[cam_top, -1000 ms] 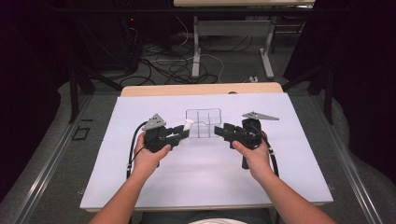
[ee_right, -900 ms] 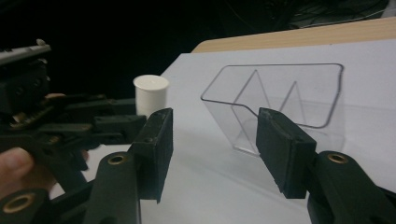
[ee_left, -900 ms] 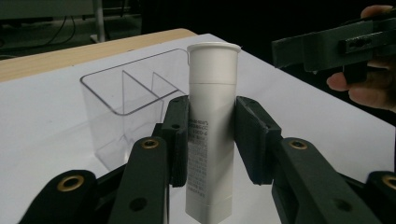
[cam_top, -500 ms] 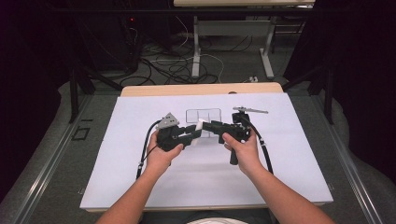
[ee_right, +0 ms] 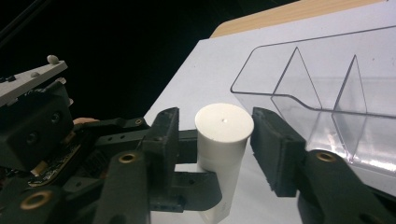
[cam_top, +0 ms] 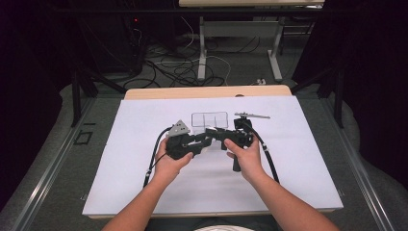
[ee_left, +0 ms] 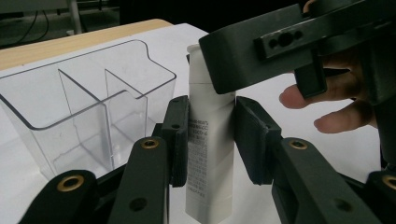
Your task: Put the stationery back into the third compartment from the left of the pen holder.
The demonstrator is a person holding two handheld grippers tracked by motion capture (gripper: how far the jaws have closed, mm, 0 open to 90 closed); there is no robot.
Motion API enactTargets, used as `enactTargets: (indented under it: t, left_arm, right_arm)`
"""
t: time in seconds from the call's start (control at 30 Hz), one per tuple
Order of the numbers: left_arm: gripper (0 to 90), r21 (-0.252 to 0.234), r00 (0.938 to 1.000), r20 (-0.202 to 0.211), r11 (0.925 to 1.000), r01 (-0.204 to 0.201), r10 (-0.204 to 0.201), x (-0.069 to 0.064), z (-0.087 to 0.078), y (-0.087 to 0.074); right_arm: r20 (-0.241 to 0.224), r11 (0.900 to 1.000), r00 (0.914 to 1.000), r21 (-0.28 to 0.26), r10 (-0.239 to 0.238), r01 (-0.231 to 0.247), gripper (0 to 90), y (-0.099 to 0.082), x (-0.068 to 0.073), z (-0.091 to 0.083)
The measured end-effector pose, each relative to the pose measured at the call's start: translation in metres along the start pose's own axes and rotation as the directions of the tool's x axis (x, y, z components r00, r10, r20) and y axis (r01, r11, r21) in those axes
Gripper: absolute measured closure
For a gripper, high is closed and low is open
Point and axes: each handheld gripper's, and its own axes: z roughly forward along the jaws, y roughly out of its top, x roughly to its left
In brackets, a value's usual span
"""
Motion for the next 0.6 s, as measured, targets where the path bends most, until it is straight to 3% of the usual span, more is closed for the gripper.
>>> enactTargets:
  t: [0.17, 0.47, 0.6]
  left_arm:
    - [67.0, -0.001, 1.0, -0.005, 1.0, -0.003, 0.003, -0.0002, -0.0015, -0.0006]
    - [66.4, -0.023, 0.9997, -0.017, 0.9996, -0.017, 0.017, 0.0016, -0.0037, -0.0021]
    - [60.8, -0.034, 0.9993, -0.034, 0.9993, -0.014, 0.013, 0.0037, -0.0052, -0.0027]
  right_arm:
    - [0.003, 0.9998, 1.0, 0.017, 0.004, -0.004, 63.3, -0.0009, -0.0013, 0.0016]
    - [0.002, 1.0, 1.0, 0.003, 0.005, -0.005, 64.3, -0.0021, -0.0007, 0.0031]
    - [0.002, 0.9999, 0.9999, -0.003, -0.01, 0.01, 64.4, -0.0007, -0.0021, 0.0037]
